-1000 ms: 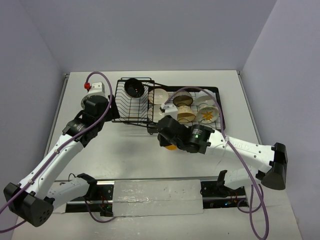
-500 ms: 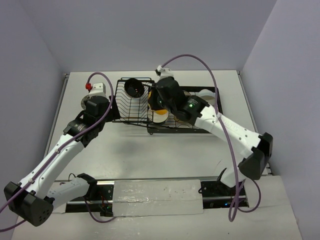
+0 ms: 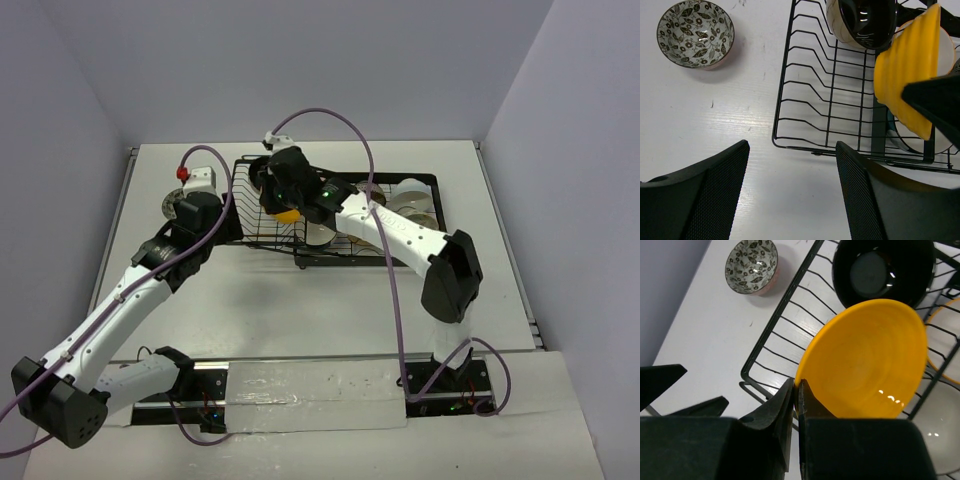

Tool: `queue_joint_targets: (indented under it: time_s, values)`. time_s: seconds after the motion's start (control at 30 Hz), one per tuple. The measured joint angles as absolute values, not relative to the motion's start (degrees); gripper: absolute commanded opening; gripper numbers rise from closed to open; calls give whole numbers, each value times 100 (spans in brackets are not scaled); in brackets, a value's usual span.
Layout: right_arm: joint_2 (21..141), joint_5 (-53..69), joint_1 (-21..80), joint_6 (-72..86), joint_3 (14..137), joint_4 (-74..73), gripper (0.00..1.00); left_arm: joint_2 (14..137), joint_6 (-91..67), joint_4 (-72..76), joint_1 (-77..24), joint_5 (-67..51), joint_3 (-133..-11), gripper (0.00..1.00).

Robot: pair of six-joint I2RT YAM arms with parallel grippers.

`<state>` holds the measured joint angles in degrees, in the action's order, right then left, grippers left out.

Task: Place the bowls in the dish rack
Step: Place the bowl in the dish rack.

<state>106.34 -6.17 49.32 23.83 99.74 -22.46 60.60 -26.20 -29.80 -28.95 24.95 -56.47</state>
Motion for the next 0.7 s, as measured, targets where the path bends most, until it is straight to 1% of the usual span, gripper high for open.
queue_joint_targets:
  time_s: [0.33, 0.7]
  values:
    - [11249, -370, 4965, 2263, 10403, -1999, 0, 6060, -2620, -2978, -2952, 2519, -5647, 75]
    - [11393, -226, 4969, 2274, 10396, -1916, 0, 6060, -2620, -2978, -2956, 2532, -5647, 75]
